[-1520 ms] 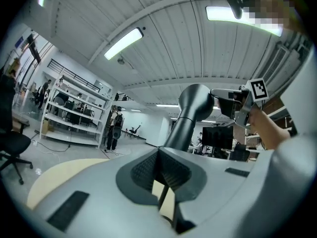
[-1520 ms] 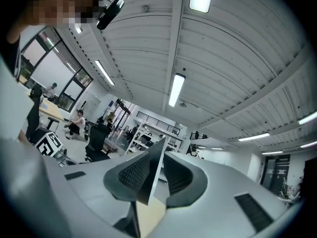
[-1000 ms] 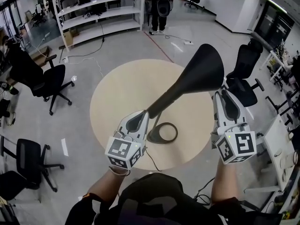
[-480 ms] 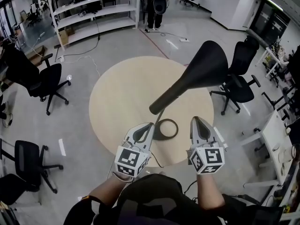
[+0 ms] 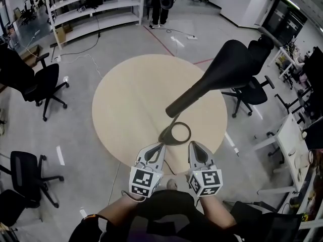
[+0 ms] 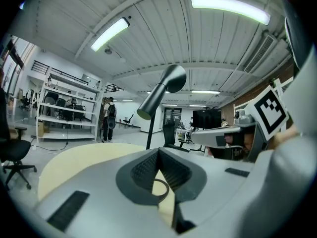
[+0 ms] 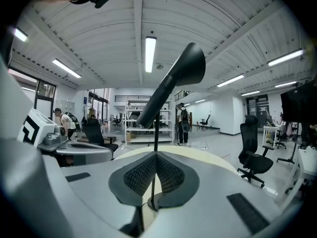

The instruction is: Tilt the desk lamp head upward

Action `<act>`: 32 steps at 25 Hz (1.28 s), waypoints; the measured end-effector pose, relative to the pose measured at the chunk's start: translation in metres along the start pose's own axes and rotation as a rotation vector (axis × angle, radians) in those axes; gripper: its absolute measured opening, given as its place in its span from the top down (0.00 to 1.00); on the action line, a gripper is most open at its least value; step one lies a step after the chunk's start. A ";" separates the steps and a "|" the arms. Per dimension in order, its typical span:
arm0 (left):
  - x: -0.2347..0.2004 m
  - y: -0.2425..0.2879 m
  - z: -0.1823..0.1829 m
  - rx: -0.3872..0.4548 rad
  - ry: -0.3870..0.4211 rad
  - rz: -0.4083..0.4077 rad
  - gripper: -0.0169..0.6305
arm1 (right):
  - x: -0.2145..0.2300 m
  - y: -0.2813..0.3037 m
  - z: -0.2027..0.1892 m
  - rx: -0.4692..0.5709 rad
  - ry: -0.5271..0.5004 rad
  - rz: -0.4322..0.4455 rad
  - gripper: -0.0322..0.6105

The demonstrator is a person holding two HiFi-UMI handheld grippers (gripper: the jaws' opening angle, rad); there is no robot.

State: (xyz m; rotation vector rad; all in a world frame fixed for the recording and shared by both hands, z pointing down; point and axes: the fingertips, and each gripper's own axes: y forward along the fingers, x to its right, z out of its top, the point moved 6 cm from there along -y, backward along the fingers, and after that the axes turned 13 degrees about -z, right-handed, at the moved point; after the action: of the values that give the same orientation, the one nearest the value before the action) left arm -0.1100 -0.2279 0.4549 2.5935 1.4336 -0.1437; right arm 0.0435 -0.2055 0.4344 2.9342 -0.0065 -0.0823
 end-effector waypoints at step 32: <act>0.244 -0.072 -0.077 -0.048 -0.044 0.151 0.90 | 0.055 -0.229 -0.090 0.008 0.014 0.098 0.93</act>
State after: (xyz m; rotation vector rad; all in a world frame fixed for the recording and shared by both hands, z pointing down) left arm -0.0417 0.0274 0.4818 2.6299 1.2066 -0.1432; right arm 0.1036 0.0368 0.4719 2.9362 -0.1487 -0.0468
